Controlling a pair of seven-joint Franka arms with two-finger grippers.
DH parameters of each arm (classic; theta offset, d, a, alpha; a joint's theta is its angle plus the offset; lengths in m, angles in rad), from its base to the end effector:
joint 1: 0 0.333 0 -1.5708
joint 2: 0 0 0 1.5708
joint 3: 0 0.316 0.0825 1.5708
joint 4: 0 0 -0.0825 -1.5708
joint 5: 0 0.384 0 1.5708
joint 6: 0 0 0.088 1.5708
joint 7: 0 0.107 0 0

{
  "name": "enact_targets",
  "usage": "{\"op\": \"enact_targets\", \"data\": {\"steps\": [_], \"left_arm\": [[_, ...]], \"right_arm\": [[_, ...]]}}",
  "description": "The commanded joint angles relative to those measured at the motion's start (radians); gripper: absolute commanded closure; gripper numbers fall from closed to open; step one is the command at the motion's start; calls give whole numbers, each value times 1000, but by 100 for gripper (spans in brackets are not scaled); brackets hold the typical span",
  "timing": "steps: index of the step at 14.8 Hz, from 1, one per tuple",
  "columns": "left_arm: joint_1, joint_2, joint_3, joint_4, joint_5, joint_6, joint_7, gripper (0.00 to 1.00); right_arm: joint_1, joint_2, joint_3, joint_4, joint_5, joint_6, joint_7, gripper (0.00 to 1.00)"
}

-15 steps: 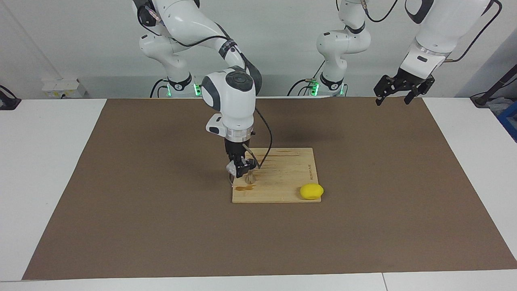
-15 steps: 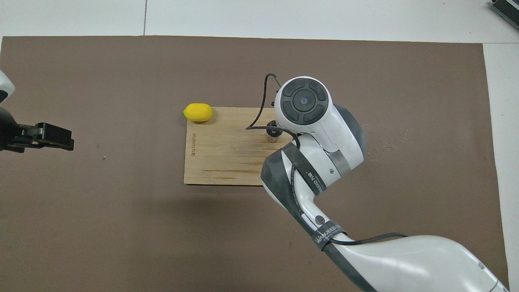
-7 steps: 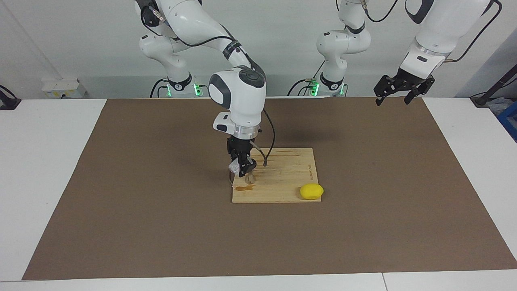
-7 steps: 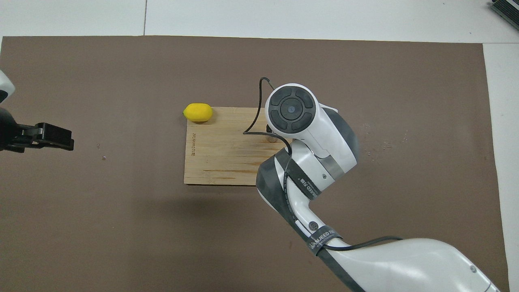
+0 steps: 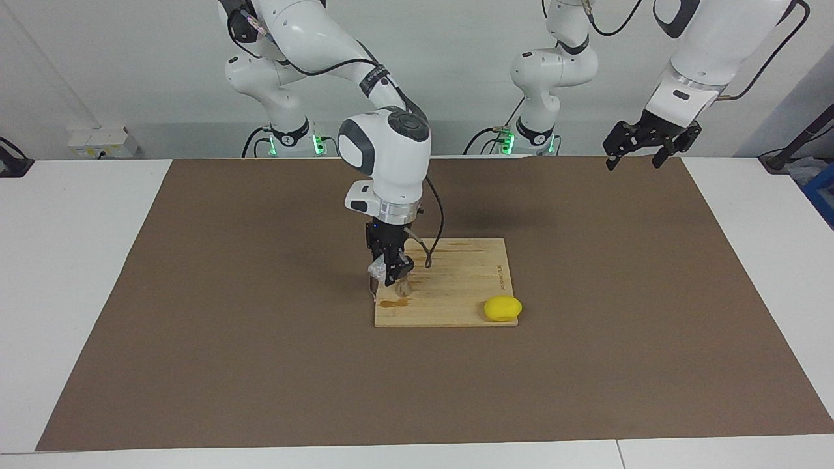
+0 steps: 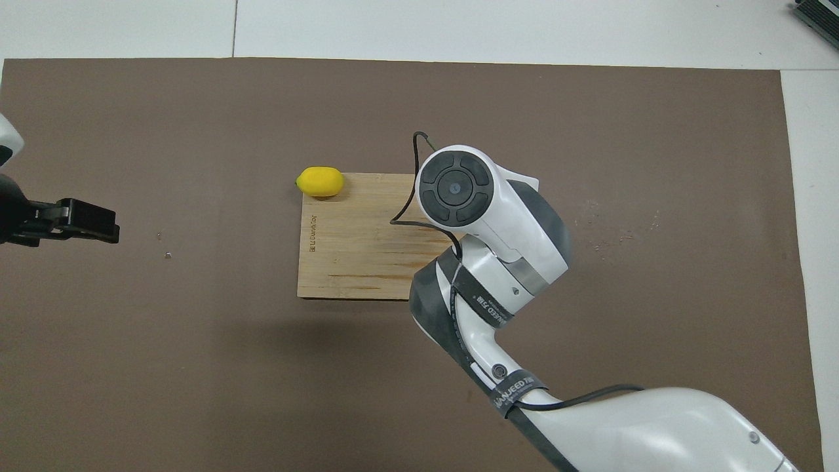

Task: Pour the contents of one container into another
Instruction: 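Tilt the clear cup with the right gripper to pour into the metal cup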

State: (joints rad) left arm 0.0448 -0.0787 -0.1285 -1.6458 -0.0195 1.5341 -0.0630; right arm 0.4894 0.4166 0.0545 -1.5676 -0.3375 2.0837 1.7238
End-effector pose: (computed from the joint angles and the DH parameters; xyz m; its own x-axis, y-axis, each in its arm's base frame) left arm 0.5235 -0.0488 0.6282 0.9992 -0.0206 -0.0342 -0.0204 -0.9998 0.0073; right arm 0.5993 0.3372 0.4147 0.4787 -0.8363 0.2672 -0.8445 -0.5218 -0.1202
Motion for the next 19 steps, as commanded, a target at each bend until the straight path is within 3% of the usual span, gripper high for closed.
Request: {"op": "enact_targets", "data": {"steps": [1,19], "left_arm": [[14,-18,-5,-14,-11,-11,15,0],[14,-18,-5,-12,-11,-11,15,0]], "right_arm": [[0,-1,2,0,-28,6,28,100],[9,-2,2,-2,-52,-4,25,100]]}}
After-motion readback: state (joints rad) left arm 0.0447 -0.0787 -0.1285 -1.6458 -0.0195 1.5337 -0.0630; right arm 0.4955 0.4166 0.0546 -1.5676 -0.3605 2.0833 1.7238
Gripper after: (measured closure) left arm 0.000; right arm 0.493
